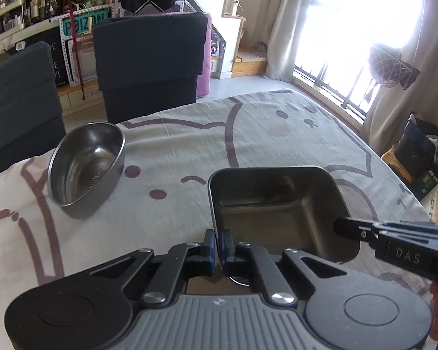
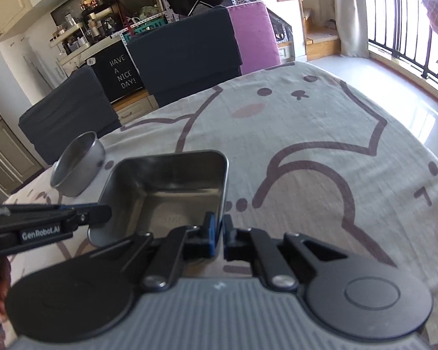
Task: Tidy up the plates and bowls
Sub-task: 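Lift the steel tray with both grippers and carry it toward the dish stack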
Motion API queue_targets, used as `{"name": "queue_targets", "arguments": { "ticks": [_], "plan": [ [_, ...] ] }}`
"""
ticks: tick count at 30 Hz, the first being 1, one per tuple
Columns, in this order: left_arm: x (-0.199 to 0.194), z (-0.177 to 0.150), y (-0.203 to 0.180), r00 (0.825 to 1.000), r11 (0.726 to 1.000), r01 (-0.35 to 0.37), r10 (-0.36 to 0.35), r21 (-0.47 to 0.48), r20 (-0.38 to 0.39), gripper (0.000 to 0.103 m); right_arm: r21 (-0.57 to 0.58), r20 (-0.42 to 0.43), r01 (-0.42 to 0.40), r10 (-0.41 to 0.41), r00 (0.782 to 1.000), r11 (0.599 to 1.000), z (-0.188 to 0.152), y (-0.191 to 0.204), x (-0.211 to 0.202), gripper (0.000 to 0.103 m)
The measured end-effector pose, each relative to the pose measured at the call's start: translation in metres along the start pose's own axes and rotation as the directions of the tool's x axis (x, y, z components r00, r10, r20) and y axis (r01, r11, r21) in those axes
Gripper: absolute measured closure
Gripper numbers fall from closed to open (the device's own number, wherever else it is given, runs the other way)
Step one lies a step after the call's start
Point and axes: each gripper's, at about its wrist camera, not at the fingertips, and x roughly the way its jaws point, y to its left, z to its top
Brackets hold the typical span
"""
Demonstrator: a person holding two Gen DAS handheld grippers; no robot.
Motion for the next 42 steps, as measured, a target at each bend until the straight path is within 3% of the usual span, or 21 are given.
{"name": "queue_targets", "arguments": {
  "ticks": [6,17,29,35,42],
  "plan": [
    [-0.043,-0.003,-0.007,0.998,0.999,-0.049,0.049,-0.007,0.046,0.098,-0.053,0.04,-0.025,0.027,0.999,0.998,0.001,0.011,-0.024,0.098],
    [-0.142,-0.026,-0.028,0.983,0.996,-0.074,0.083,-0.059,0.165,0.098,-0.079,0.154,-0.133,0.144,0.978,0.988,-0.012,0.025,-0.116,0.097],
    [-0.217,-0.079,-0.062,0.968,0.995,-0.039,0.061,-0.094,0.245,0.099,-0.131,0.216,-0.154,0.18,0.96,0.979,-0.053,0.025,-0.208,0.096],
    [-0.234,-0.109,-0.071,0.969,0.994,-0.016,0.042,-0.104,0.245,0.099,-0.151,0.201,-0.146,0.175,0.964,0.978,-0.083,0.026,-0.231,0.096],
    [-0.22,-0.14,-0.074,0.979,0.991,0.018,0.01,-0.135,0.202,0.099,-0.163,0.142,-0.097,0.121,0.982,0.982,-0.106,0.024,-0.232,0.097]
  ]
}}
